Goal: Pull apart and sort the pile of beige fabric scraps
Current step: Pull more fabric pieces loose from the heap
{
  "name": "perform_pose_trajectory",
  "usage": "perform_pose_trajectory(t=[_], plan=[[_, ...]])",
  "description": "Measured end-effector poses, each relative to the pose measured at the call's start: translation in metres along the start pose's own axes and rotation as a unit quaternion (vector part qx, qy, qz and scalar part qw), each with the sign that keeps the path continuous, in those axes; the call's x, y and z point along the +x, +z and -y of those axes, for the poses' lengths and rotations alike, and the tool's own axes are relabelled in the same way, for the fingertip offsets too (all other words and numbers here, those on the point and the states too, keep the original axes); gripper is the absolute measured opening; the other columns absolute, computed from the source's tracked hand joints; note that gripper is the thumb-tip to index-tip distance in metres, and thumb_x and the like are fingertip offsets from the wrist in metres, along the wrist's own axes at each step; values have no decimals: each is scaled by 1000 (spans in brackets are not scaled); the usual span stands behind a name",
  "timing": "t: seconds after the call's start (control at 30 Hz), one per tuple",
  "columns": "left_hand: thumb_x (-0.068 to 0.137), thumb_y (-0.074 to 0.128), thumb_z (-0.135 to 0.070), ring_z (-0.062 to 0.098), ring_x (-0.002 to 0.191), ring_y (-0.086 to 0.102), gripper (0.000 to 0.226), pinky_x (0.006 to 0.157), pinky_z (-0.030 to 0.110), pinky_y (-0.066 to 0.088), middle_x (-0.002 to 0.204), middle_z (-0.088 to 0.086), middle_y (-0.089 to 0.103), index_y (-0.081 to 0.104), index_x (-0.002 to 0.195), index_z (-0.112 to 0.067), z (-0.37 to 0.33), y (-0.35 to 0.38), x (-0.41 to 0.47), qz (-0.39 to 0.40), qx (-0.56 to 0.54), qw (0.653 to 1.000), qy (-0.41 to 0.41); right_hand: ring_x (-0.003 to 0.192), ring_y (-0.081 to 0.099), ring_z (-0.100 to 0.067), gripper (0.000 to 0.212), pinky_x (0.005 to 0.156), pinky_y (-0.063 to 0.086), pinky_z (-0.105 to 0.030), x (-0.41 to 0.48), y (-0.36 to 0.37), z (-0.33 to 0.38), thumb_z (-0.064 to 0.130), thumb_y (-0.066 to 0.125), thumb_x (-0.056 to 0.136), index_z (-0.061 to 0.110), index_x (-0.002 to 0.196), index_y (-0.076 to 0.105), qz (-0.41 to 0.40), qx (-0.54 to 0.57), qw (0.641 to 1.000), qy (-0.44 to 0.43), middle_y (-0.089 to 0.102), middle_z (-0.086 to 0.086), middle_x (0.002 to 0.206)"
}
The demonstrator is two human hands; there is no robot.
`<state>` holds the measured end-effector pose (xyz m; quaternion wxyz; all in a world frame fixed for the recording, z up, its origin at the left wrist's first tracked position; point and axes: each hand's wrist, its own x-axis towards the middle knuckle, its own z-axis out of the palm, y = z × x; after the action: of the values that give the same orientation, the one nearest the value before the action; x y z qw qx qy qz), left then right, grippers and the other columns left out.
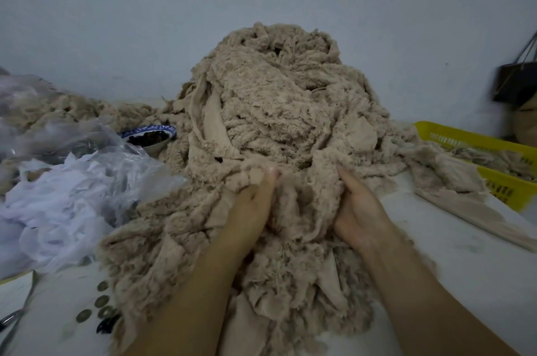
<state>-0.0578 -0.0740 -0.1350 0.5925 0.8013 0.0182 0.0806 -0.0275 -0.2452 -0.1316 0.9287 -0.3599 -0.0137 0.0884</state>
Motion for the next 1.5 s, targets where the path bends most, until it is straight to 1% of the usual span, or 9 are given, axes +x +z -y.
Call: perform_pose_trajectory(t=[0.1, 0.2, 0.47, 0.6, 0.73, 0.9, 1.1, 1.3, 1.5], plan=[[74, 41, -90, -1, 53, 47, 62, 51, 11, 35, 56, -18, 49, 46, 58, -30, -5, 15, -9, 27, 70, 990, 119, 111, 68, -28, 33, 91, 57, -46, 1, 2, -2, 14, 57, 97, 15, 130, 58, -1, -14, 1000, -19, 71, -12, 120], [88, 65, -58, -15, 89, 62, 8, 75, 4, 45, 91, -39, 65, 60, 88, -51, -1, 27, -9, 94, 45, 983, 151, 97, 74, -23, 17, 71, 61, -35, 2, 2, -5, 12, 61, 96, 14, 113, 60, -13, -73, 996, -53, 76, -8, 104], [100, 51, -48, 16, 68, 64, 39, 52, 25, 48, 72, -5, 69, 67, 79, -19, -3, -5, 12, -195, -165, 966, -45, 86, 75, -26, 19, 64, 61, -45, 5, -5, 7, 21, 65, 95, 19, 114, 60, -116, -53, 990, -60, 77, -8, 98], [96, 18, -68, 34, 77, 58, 69, 77, 46, 49, 60, 9, 49, 44, 49, -24, -6, -10, 5, -179, 148, 972, 39, 96, 71, -27, 12, 82, 59, -53, 7, -6, 7, 22, 66, 95, 21, 104, 59, -170, -71, 977, -104, 71, -7, 107], [98, 59, -24, 34, 105, 47, 24, 93, 48, 40, 104, 16, 50, 59, 88, -2, -6, -8, 5, -340, 247, 884, 206, 102, 68, -24, 16, 87, 58, -52, 7, -4, 5, 21, 65, 96, 26, 105, 53, -176, -110, 967, -144, 66, -5, 114], [90, 55, -38, 7, 79, 51, 29, 63, 17, 44, 98, -3, 55, 63, 102, -13, -17, 27, -14, -91, 230, 886, 392, 103, 67, -26, 28, 89, 57, -47, 0, 4, -3, 33, 68, 93, 22, 116, 55, -133, -234, 947, -175, 68, -6, 115], [82, 63, -52, -3, 82, 61, 16, 61, 13, 46, 92, -13, 66, 59, 92, -40, -5, 33, -7, -50, 13, 992, 117, 104, 70, -17, 61, 90, 55, -36, -6, 12, -15, 74, 41, 86, 26, 93, 79, 48, -297, 943, -139, 76, -1, 103], [95, 57, -19, 18, 78, 70, 20, 63, 26, 55, 87, 6, 75, 71, 101, -6, -7, 21, 0, 31, -317, 948, -22, 100, 69, -8, 39, 88, 51, -30, -3, 10, -15, 56, 41, 93, 35, 105, 71, 20, -333, 920, -205, 73, 11, 112], [99, 53, -18, 15, 49, 51, 20, 41, 25, 40, 67, 8, 60, 66, 96, -2, -11, 18, -6, 59, -228, 971, -36, 89, 64, 12, 36, 68, 46, -4, -8, 9, -18, 70, 55, 84, 43, 107, 64, 71, -466, 867, -163, 68, 32, 97]])
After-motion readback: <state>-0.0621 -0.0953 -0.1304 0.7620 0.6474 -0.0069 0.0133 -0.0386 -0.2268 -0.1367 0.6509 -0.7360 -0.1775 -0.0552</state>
